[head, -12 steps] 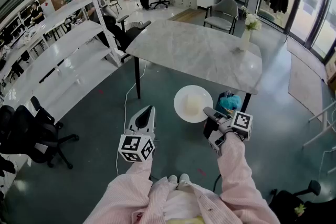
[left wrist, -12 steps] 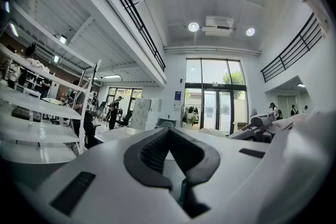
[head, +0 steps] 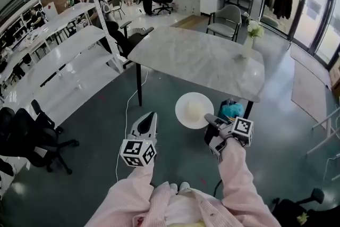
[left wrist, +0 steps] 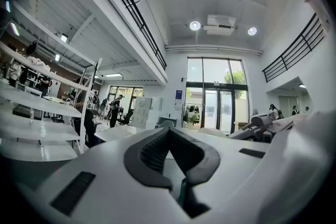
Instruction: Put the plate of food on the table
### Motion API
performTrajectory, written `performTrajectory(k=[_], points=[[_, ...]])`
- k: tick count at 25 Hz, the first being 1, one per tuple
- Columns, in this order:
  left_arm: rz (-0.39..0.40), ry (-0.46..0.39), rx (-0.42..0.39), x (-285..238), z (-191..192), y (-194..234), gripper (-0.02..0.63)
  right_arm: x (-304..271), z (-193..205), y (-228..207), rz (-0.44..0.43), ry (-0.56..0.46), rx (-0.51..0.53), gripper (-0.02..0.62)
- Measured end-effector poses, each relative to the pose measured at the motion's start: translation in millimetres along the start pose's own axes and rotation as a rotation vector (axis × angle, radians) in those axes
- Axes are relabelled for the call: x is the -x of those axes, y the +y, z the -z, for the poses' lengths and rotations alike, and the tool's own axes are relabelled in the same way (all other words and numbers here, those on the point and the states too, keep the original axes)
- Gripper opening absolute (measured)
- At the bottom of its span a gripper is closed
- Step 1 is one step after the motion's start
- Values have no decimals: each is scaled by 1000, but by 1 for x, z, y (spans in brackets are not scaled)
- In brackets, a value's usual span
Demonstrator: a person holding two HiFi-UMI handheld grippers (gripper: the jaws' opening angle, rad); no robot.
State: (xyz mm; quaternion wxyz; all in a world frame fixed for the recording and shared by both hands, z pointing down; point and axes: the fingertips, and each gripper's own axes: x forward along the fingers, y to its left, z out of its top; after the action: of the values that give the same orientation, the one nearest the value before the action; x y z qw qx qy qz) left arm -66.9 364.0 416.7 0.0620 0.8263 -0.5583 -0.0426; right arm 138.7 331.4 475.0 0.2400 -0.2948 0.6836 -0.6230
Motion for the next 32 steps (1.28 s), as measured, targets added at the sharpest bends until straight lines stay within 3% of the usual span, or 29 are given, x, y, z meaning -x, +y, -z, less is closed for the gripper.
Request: performTrajectory(k=[16, 32], points=[[-54, 17, 28, -36, 15, 8, -2, -31, -38, -17, 10, 43, -16, 23], [-54, 40, 54, -183, 11, 95, -2, -163, -133, -36, 42, 42, -44, 23]])
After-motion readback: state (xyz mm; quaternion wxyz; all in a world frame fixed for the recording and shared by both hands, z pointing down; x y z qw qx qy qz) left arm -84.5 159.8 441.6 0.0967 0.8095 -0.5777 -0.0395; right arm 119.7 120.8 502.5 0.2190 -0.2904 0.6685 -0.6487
